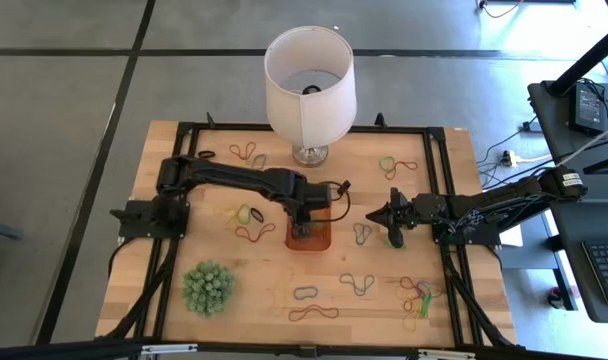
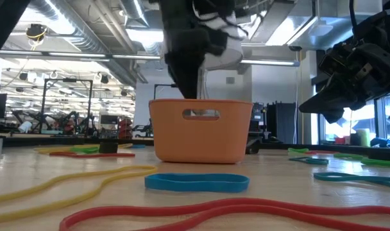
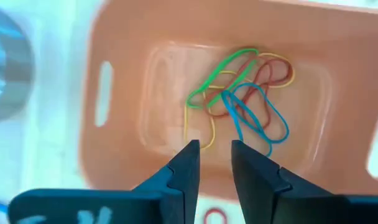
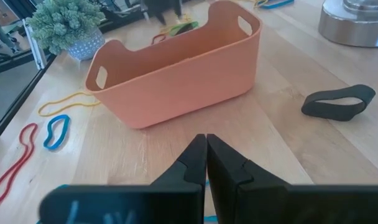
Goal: Pick and place rubber bands into bin
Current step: Put the black rubber band into the orange bin
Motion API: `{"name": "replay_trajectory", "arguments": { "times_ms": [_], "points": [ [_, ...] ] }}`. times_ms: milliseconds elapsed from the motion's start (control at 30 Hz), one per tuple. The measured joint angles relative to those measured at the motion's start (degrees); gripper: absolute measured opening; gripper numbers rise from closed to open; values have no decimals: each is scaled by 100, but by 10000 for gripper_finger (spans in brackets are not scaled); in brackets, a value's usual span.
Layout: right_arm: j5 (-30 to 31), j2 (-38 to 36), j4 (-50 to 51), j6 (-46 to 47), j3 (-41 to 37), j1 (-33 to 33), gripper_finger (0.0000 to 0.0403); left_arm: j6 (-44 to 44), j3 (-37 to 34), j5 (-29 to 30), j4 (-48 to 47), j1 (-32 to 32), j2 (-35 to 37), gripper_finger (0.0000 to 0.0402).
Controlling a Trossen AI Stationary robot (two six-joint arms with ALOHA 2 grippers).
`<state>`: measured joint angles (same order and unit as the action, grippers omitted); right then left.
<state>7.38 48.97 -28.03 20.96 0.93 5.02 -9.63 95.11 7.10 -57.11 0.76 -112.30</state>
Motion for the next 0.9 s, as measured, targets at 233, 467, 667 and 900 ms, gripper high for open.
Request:
{"name": "replay_trajectory", "arguments": {
  "times_ms": [233, 467, 667, 900],
  "points": [
    [0, 2, 80, 133, 0, 0, 17, -62, -1107, 859, 310, 448, 1130, 67],
    [0, 4, 94, 348, 0, 0, 17, -368, -3099, 994, 1558, 919, 2683, 33],
    [7, 4, 79, 423, 0, 0, 17, -478, -4873, 1090, 2876, 1045, 4053, 4],
    [756, 4, -596, 412, 7, -2, 17, -229, -6545, 1137, 4293, 799, 5411, 2]
  ]
}}
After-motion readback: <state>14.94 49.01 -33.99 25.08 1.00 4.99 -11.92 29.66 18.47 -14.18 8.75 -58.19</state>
